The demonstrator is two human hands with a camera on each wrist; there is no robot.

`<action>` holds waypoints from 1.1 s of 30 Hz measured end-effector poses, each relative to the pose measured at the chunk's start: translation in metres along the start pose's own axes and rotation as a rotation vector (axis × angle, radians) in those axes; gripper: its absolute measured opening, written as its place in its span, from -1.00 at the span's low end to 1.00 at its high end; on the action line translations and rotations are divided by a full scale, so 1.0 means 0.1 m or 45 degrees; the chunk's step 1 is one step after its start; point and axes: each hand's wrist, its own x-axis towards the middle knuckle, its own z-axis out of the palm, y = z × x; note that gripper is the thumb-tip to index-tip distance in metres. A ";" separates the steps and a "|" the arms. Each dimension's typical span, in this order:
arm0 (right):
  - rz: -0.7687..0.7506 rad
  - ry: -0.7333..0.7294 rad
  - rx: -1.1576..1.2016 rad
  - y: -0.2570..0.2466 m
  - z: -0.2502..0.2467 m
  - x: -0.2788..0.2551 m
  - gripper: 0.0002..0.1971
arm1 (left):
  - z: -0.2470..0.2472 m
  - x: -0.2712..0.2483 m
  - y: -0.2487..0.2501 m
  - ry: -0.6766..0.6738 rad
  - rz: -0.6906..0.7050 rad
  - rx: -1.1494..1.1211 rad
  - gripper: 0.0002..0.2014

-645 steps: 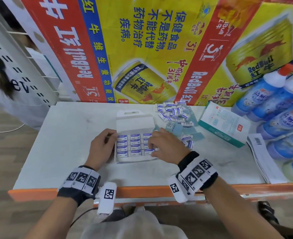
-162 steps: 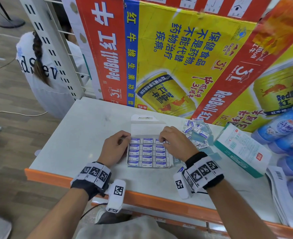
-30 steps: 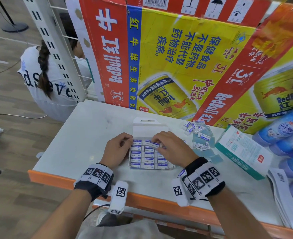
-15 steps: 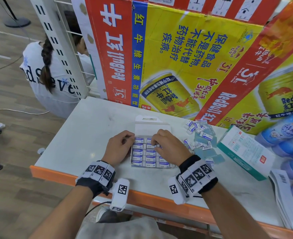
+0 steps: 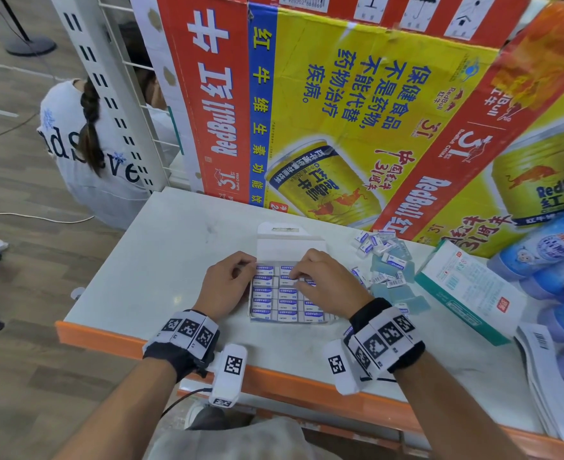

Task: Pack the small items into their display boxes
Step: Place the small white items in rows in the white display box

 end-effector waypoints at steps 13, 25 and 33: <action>0.413 0.205 -0.137 0.70 -0.44 0.14 -0.70 | 0.00 0.00 -0.02 -0.018 0.009 -0.003 -0.89; 0.612 0.115 -0.183 0.85 -0.41 0.26 -0.67 | 0.00 0.01 -0.03 -0.013 -0.006 -0.018 -0.88; 0.360 0.320 0.097 0.72 -0.45 0.12 -0.81 | 0.00 -0.01 -0.01 -0.027 -0.035 -0.067 -0.88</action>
